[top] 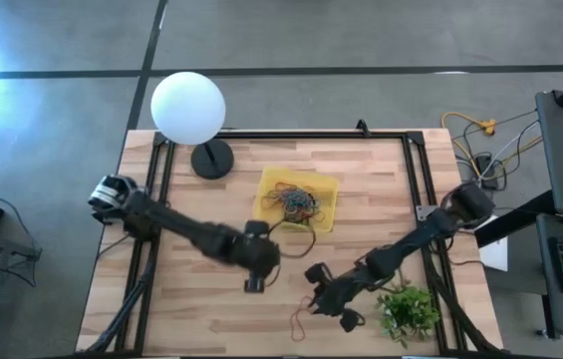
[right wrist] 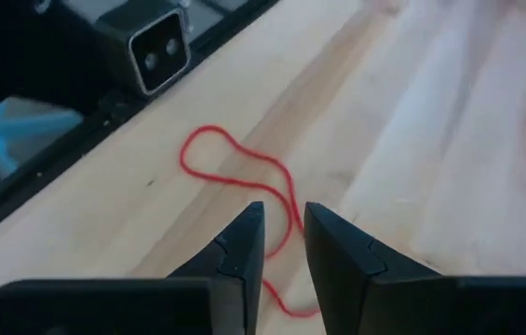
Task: Pick and place rubber bands into bin
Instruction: Put the red rubber band into the yellow bin
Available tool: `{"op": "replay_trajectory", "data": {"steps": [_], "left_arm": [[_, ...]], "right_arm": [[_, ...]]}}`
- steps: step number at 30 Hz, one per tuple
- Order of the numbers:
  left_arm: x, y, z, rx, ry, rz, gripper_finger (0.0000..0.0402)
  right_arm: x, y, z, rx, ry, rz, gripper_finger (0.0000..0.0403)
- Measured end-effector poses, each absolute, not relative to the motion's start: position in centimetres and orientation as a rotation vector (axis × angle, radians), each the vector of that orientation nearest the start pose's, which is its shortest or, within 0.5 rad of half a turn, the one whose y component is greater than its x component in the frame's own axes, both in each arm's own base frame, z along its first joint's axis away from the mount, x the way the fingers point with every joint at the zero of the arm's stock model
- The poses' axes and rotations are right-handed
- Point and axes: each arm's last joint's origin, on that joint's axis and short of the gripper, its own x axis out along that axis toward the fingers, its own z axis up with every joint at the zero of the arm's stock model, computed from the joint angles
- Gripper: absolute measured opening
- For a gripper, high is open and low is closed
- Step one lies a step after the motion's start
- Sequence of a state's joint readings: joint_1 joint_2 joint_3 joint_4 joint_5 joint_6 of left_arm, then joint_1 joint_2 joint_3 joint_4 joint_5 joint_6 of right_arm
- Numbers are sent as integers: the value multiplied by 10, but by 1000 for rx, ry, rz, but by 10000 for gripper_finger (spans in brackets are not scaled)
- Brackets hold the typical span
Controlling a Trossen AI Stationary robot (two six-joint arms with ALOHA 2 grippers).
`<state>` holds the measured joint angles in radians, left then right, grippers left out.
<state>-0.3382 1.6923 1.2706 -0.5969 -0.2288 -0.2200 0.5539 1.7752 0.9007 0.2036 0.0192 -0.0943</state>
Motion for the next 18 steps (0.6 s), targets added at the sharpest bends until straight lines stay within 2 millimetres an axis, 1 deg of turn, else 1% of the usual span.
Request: {"op": "replay_trajectory", "data": {"steps": [4,10,12,14,17,18], "left_arm": [[312,-142,239,75,905,71,171],[289,-179,234,74,778,144,171],[284,-186,232,98,742,161,171],[279,-192,230,99,717,173,171],[275,-196,229,97,708,186,171],[274,-197,229,97,706,182,171]], "right_arm": [[322,181,155,-264,719,604,84],[345,172,156,-270,974,568,127],[353,171,156,-272,1034,551,142],[360,171,151,-279,1106,541,153],[369,173,143,-289,1191,532,164],[373,175,142,-289,1193,532,166]]}}
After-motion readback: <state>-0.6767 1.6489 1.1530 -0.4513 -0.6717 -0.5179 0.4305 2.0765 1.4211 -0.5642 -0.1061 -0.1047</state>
